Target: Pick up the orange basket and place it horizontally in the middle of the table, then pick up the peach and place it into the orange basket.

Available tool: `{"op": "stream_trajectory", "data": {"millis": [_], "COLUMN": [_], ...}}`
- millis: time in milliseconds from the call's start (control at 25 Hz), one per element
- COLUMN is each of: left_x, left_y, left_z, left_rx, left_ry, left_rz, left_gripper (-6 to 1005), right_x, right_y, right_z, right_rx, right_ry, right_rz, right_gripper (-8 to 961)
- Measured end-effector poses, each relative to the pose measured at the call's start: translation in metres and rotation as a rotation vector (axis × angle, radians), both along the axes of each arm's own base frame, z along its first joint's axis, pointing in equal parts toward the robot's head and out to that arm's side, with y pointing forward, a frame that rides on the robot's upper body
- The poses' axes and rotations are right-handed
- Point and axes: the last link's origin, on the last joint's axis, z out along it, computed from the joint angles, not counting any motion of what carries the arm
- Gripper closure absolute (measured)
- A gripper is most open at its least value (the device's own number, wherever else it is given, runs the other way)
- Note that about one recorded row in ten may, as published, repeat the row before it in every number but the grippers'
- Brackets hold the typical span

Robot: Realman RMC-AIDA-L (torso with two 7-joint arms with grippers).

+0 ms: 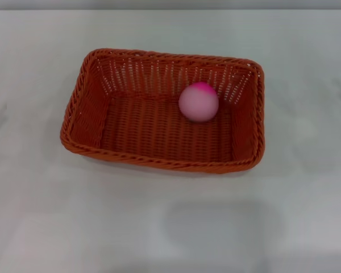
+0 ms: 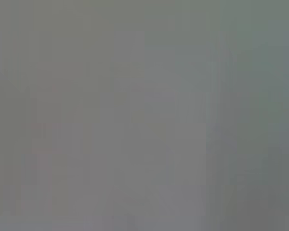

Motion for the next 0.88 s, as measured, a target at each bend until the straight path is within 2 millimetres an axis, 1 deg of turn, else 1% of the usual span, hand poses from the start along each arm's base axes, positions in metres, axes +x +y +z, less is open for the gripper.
{"op": "stream_trajectory", "data": {"millis": [200, 360, 480, 560, 680, 880], "left_x": [-0.017, -0.029, -0.04, -0.042, -0.044, -0.047], "left_y": [-0.008, -0.013, -0.016, -0.017, -0.018, -0.02], "left_z": [0.008, 0.012, 0.011, 0.01, 0.007, 0.009], "left_rx": [0.103, 0.17, 0.203, 0.208, 0.217, 0.243], "left_ry": [0.02, 0.008, 0.017, 0.017, 0.011, -0.01], "left_rz": [0.088, 0.164, 0.235, 0.248, 0.268, 0.29], "left_gripper": [152, 152, 152, 152, 152, 152], "right_x": [0.013, 0.015, 0.016, 0.016, 0.016, 0.016], "right_y": [-0.028, -0.041, -0.044, -0.044, -0.042, -0.04], "right_z": [0.001, -0.002, -0.009, -0.013, -0.013, -0.011], "right_rx": [0.087, 0.121, 0.129, 0.133, 0.141, 0.151], "right_ry": [0.019, 0.028, 0.025, 0.018, 0.015, 0.015], "right_rz": [-0.038, -0.045, -0.053, -0.059, -0.057, -0.057], "right_gripper": [95, 96, 95, 95, 95, 96]}}
